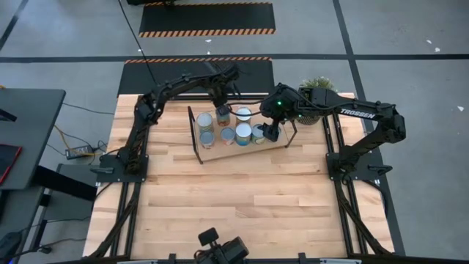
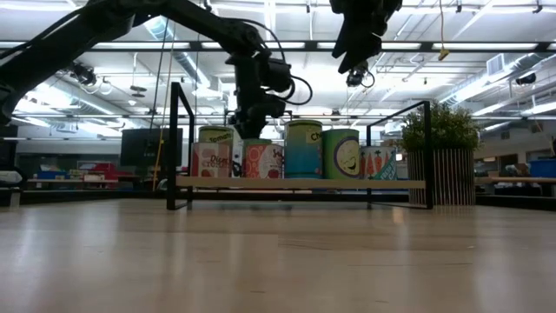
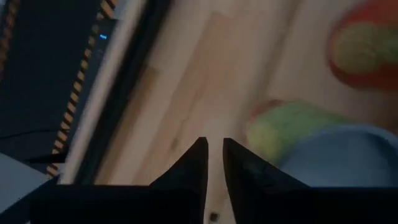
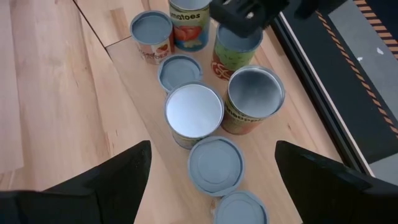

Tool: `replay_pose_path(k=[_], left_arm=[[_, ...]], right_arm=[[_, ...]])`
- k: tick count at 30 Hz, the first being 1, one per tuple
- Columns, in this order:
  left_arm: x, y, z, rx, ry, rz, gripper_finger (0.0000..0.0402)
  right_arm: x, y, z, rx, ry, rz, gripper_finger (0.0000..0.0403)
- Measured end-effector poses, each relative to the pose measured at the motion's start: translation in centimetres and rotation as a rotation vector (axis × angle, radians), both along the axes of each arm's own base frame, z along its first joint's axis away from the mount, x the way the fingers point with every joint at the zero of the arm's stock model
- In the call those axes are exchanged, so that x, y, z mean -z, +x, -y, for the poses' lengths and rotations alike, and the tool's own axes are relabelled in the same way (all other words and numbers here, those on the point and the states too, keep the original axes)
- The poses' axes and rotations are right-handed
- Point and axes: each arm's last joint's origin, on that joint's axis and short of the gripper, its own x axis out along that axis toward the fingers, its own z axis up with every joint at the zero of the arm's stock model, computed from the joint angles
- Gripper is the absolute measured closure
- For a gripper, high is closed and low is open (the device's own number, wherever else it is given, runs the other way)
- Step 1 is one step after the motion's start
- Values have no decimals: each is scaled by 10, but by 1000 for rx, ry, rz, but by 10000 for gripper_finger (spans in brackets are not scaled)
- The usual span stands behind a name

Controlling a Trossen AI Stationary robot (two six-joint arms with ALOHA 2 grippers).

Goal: Pick and place cans onto a shelf
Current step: Adjust the canned goods on the shelf

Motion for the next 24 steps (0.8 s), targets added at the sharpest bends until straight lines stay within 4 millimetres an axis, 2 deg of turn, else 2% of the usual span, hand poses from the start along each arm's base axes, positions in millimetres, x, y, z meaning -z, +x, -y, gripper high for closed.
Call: replay_pose_path(k=[12,24], left_arm=[[4,2,20,68,-87,-82,361],[4,10,37,128,-155,-65,361]], right_arm=[[0,0,0,16,12,7,54],[0,0,-1,27,24,8,54]])
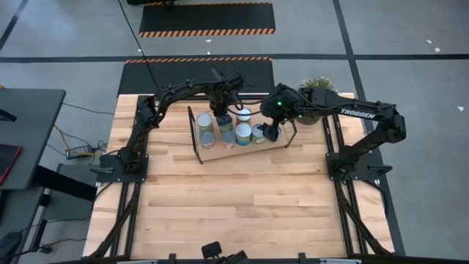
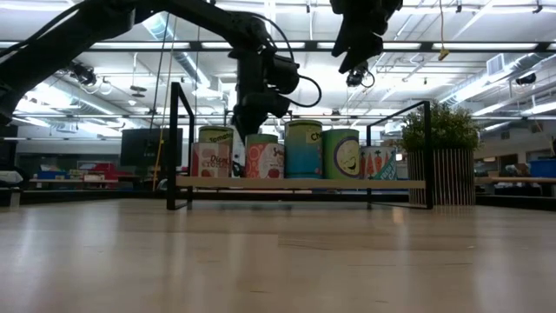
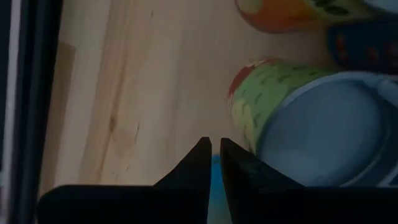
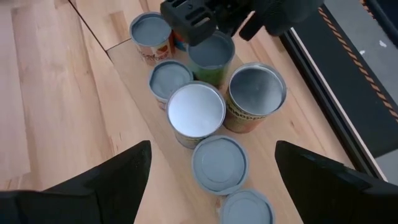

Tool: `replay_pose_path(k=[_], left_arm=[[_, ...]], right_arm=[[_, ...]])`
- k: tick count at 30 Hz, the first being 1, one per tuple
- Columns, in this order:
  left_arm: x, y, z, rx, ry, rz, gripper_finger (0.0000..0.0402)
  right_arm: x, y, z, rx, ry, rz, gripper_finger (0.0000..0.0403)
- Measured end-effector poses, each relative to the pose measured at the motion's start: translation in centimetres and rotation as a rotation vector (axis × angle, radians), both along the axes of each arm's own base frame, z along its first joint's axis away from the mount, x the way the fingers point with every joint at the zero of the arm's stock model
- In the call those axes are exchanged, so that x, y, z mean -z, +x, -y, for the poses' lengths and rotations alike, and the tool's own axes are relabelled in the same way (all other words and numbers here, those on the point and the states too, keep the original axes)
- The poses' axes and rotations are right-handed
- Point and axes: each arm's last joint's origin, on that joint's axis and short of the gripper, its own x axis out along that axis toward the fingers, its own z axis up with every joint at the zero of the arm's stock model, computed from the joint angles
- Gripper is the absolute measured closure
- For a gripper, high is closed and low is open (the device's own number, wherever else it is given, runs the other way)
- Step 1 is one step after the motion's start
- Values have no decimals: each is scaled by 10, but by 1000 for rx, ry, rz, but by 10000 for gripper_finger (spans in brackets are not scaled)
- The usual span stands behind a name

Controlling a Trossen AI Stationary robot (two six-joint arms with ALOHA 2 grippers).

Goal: Pick and place cans onto a shelf
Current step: Adjust the canned goods on the shelf, then return to Home Position

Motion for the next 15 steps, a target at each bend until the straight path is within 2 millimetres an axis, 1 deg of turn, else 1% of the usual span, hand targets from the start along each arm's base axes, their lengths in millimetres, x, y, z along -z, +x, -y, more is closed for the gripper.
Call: replay_pose_path(k=[5,8,10,12,15], left_arm=[[0,-4,-2,1,103,-89,361],[-4,-9,-5,-10,100,-96,362],[-14,-14,-4,-14,103,-90,366],[-28,-20,-2,-19,114,-52,375],[-55,-26,3,-15,120,68,394]], right_arm=[[-4,-4,-1,20,11,18,54],[-9,-9,-2,35,18,37,54],[-12,-14,-3,48,27,45,54],[-15,-20,-7,66,26,49,54],[-13,-30,-13,90,19,59,54]])
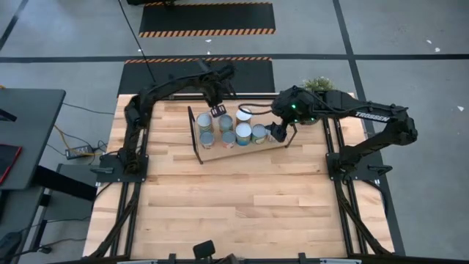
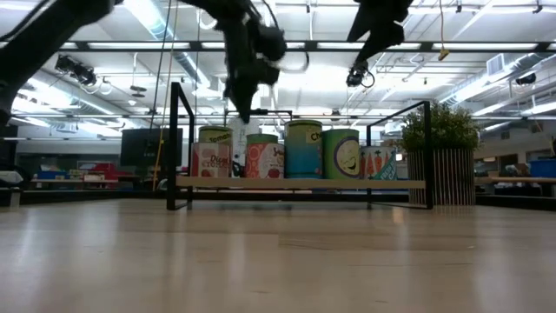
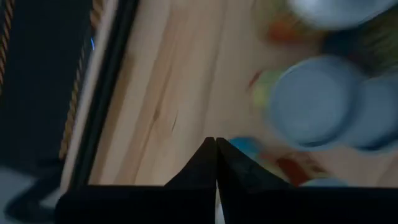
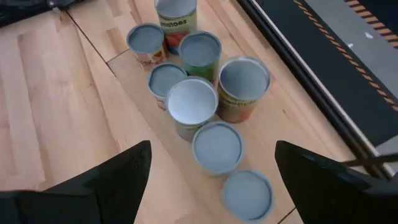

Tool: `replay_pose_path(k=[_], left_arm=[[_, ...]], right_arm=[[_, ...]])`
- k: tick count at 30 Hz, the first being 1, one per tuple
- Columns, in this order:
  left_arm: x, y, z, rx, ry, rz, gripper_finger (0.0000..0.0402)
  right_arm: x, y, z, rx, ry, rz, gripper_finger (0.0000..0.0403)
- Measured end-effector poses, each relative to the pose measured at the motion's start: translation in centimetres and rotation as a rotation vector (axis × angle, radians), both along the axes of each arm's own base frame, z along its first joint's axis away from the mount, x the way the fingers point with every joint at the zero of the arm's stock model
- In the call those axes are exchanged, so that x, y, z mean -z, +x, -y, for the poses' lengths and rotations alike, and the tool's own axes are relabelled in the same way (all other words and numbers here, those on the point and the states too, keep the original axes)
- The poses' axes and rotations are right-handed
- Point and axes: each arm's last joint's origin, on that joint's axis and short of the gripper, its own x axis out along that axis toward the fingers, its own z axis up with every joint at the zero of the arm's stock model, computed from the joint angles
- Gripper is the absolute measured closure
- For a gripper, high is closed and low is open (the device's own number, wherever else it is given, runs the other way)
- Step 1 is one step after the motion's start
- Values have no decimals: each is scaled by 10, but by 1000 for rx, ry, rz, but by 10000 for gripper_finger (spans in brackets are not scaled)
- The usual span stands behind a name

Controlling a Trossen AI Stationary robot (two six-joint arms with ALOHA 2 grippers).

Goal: Pick and place cans onto a shelf
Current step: Return to Home Position

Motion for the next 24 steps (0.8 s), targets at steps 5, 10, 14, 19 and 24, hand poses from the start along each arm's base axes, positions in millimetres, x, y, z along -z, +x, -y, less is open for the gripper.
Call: replay_pose_path(k=[5,10,14,19,24], left_arm=[[-47,-15,12,54,40,193,394],[-78,-29,28,95,14,329,397],[-94,-33,46,141,4,386,399],[-106,-33,67,174,-4,422,400],[-109,-30,91,229,-49,426,400]], right_arm=[[6,-14,-11,28,21,94,54],[15,-29,-26,9,50,227,54],[28,-44,-37,-8,82,308,55],[46,-61,-46,-8,145,414,55],[58,-78,-50,6,205,511,55]])
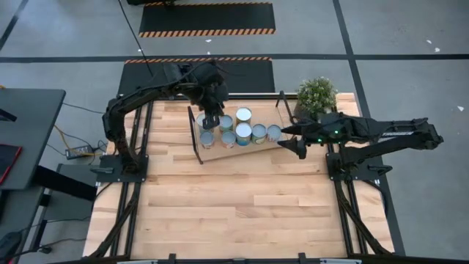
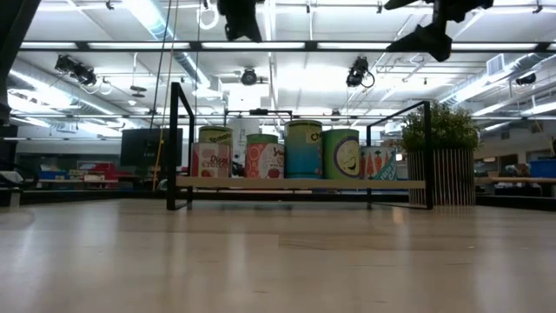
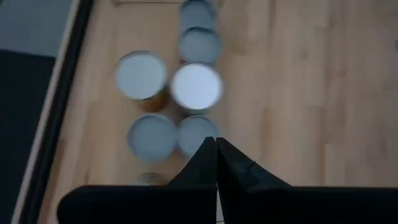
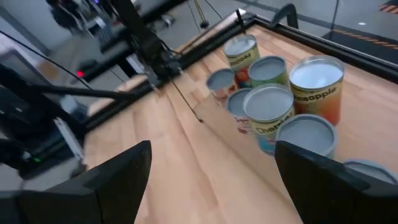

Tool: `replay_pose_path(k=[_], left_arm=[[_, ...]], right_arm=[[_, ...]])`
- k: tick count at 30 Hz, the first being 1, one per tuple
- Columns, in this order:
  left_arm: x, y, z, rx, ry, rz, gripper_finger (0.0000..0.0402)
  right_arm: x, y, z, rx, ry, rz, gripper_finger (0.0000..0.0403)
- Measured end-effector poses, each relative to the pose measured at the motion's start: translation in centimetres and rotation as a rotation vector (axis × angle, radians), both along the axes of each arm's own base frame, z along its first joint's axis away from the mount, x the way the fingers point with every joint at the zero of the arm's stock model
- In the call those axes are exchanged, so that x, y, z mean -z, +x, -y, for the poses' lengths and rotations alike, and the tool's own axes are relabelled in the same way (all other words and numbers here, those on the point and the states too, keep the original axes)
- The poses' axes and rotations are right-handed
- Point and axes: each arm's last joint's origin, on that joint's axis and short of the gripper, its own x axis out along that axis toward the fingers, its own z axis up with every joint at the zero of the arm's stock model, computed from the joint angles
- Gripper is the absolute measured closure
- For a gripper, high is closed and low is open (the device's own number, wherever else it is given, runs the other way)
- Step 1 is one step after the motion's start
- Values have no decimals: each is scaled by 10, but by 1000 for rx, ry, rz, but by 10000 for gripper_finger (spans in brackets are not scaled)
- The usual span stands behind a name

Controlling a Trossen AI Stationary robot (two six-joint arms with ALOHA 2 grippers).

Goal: Pick and place cans onto a shelf
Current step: Return to Home Position

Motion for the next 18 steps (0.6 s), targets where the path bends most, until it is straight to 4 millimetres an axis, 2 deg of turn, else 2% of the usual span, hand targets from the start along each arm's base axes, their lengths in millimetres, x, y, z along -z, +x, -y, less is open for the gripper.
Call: replay_pose_path(k=[9,13,18], left_arm=[[-10,-3,34,131,-55,19,401],[-14,-2,52,299,-143,79,401],[-13,1,64,330,-166,76,401]], right_arm=[[19,-36,-3,9,107,149,55],[34,-51,-2,22,134,225,55],[57,-61,-2,28,201,345,55]])
